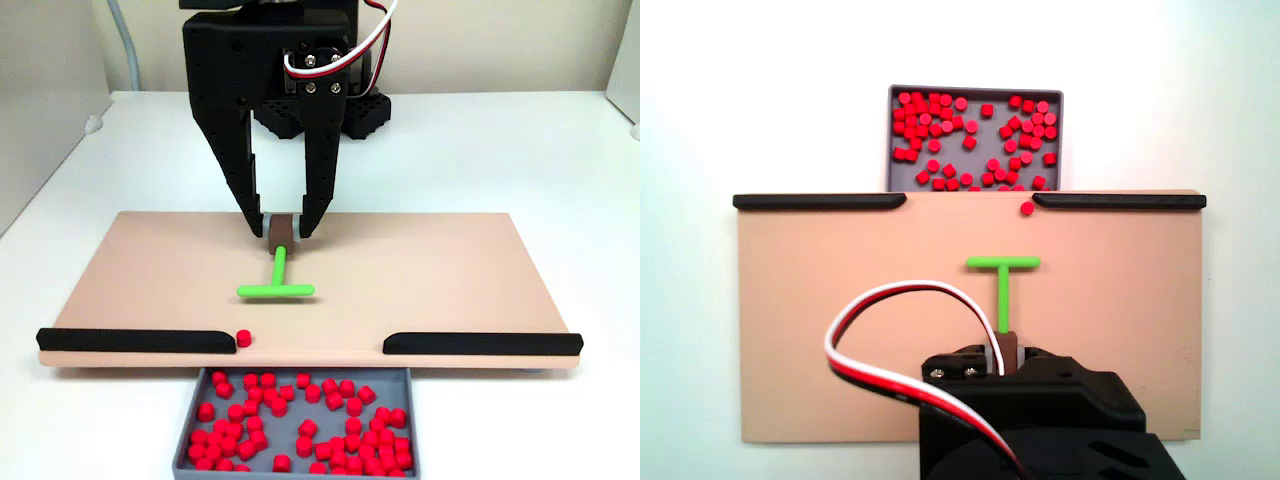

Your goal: Push granules from bottom to the grey container

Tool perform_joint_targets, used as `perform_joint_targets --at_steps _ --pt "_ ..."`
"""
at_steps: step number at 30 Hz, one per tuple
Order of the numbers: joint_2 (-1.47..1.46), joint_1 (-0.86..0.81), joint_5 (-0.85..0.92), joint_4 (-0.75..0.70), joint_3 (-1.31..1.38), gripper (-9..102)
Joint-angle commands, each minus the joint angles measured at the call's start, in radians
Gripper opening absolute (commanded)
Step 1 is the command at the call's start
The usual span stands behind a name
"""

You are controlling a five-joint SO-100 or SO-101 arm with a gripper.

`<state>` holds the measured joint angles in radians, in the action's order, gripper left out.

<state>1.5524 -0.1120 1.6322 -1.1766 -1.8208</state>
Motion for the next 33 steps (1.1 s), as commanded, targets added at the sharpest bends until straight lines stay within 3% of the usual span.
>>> perform_joint_targets --at_steps 1,33 --pt "0.0 0.002 -0.006 0.018 0.026 0" --pt "-0.086 0.025 -0.025 0.04 0.08 0"
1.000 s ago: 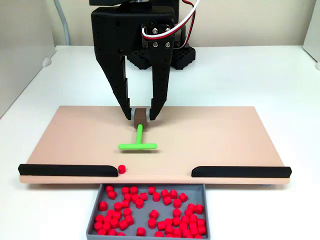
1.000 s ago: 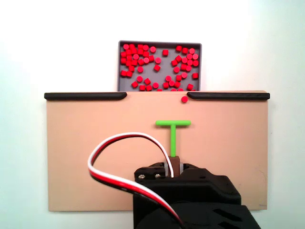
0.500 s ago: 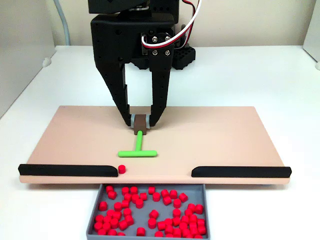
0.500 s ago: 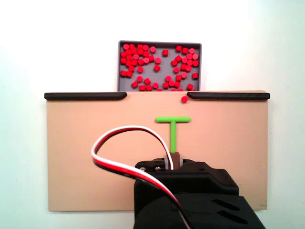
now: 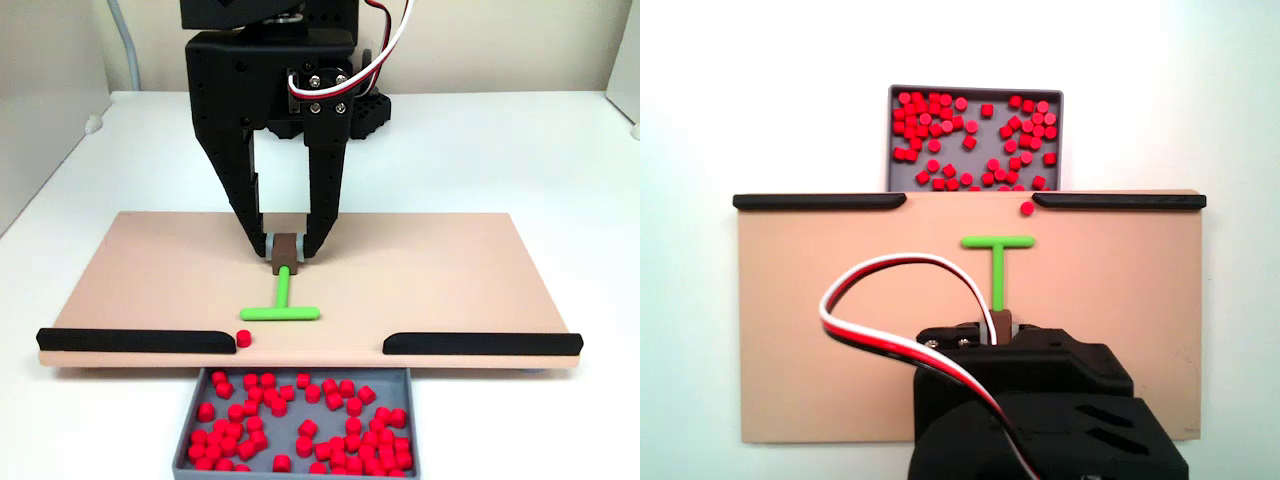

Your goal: Push granules from bottom to the grey container

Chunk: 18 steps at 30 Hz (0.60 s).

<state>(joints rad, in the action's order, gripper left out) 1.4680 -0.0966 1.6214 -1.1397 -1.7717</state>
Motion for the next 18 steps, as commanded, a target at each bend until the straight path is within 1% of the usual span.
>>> perform_joint_targets --at_steps 1,18 --pt "-0.005 0.009 -0.014 0.003 0.034 0" --pt "-0.054 0.009 -0.026 0.0 0.098 0"
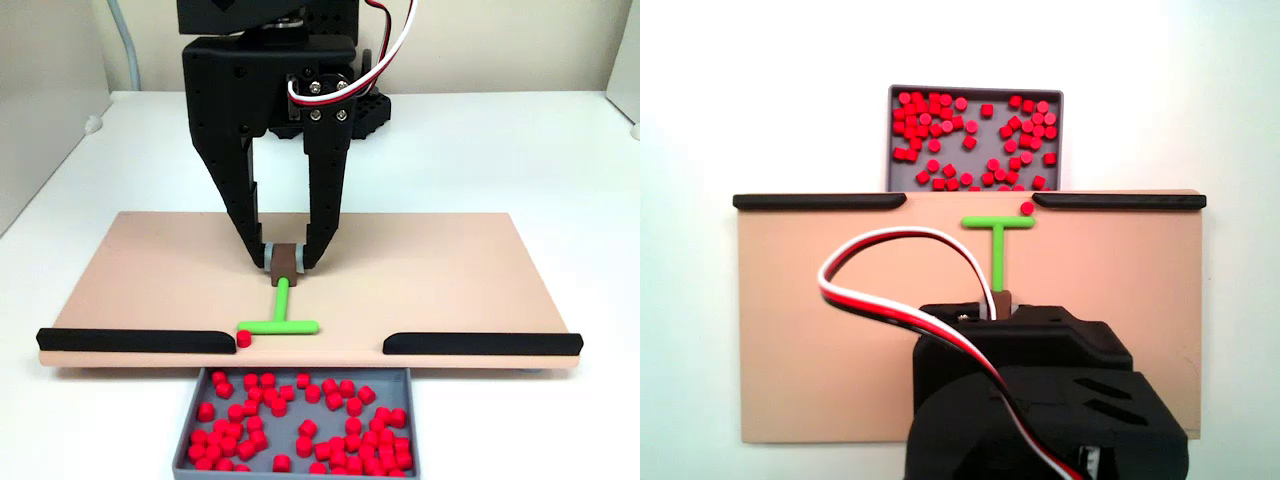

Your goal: Push granules from bottom to the grey container

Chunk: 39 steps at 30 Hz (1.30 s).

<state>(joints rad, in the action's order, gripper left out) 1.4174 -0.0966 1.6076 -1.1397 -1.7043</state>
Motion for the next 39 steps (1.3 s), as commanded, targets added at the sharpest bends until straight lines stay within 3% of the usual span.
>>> perform_joint_targets --at_steps 1,33,39 --pt "-0.005 0.011 -0.012 0.0 0.034 0" --pt "-0.098 0.035 -0.049 -0.014 0.184 0" --pt "-0.138 0.048 -0.071 -0.081 0.287 0"
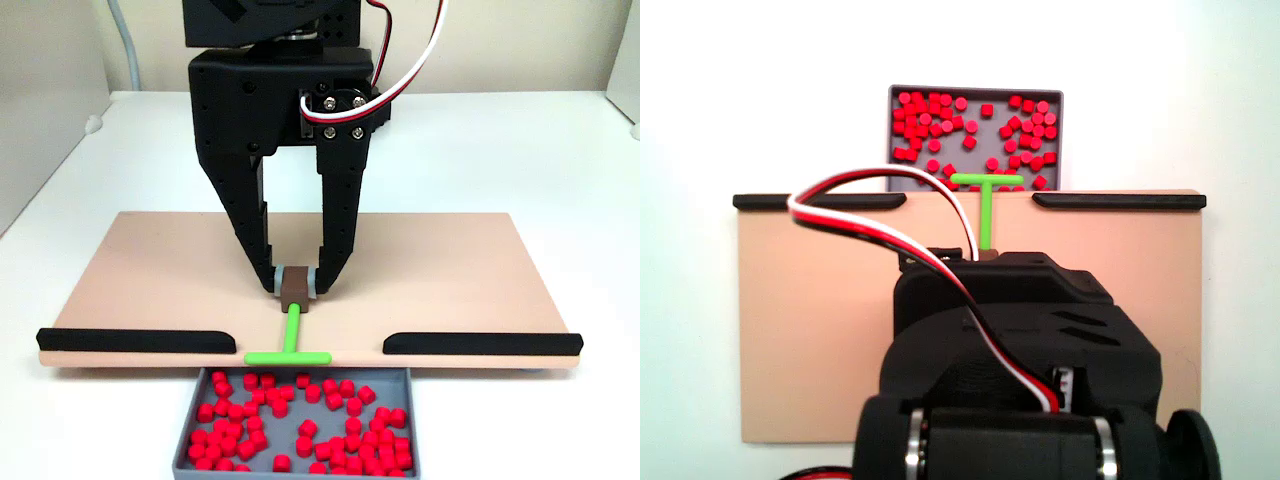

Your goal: Push granules from bottom to the grey container

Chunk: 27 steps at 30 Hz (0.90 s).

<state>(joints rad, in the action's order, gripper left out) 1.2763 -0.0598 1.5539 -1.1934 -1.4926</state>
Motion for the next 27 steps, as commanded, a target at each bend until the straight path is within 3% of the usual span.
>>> perform_joint_targets --at_steps 1,10,15,27 --pt "-0.005 0.012 -0.02 -0.043 0.098 0" --pt "-0.058 0.02 -0.044 -0.239 0.351 0" --pt "0.018 0.025 -0.043 -0.314 0.354 0" --pt "0.405 0.029 0.021 -0.374 0.017 0"
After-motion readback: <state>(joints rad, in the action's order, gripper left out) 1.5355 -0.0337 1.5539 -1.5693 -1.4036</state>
